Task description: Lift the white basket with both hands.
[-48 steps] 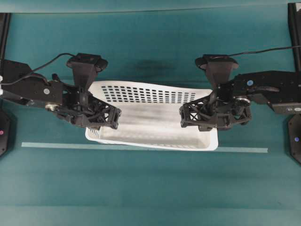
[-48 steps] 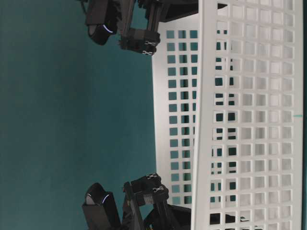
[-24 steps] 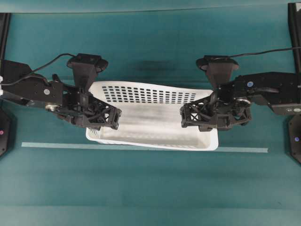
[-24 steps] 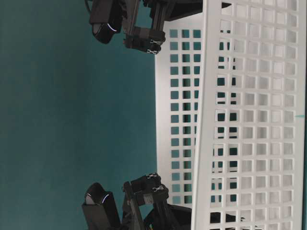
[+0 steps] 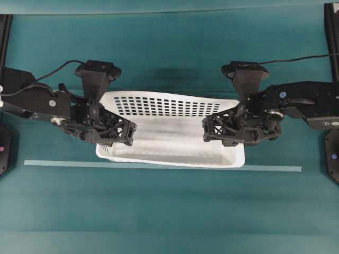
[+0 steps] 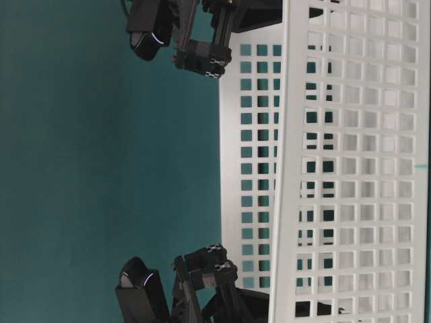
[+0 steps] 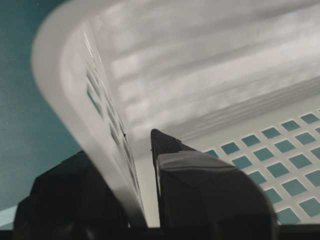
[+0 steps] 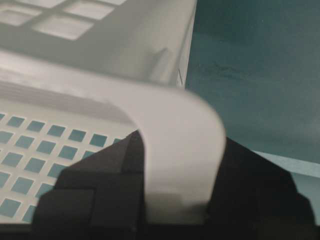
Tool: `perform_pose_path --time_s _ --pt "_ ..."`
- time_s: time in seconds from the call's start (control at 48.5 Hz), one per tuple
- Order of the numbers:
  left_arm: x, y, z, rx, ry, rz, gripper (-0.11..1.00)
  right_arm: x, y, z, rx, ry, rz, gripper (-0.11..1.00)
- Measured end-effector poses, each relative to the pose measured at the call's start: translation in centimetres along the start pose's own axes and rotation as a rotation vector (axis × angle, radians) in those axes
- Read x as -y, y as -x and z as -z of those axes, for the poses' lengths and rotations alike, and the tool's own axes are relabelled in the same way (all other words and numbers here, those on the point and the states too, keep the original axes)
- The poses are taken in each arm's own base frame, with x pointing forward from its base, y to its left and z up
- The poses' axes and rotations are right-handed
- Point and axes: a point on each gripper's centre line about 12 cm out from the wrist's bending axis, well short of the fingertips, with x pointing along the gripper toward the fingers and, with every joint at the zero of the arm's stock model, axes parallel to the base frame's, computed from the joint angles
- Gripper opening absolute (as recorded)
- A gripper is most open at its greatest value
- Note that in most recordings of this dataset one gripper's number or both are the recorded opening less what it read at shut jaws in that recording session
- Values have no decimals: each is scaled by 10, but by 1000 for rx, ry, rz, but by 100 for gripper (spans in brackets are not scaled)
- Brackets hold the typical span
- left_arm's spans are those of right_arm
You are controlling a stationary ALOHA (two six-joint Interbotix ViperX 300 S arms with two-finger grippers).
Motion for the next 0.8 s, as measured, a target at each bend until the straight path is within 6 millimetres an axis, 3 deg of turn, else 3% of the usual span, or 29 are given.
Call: perform_pose_path --time_s 0.206,0.33,0.454,0.598,0.701,0.804 --pt "0 0 0 1 1 0 6 1 -3 -1 12 0 -27 19" --pt "0 0 0 1 -1 0 8 2 -4 -2 17 -1 -34 33" --pt "0 0 2 -1 -7 2 25 0 -5 -3 29 26 -61 62" --pt "4 0 4 5 -29 33 60 -4 -3 -6 42 43 -96 94" --pt "8 1 5 11 -34 58 87 -4 -2 -7 48 46 -100 96" --pt "9 1 5 12 -37 65 90 -3 -2 -8 49 46 -102 96"
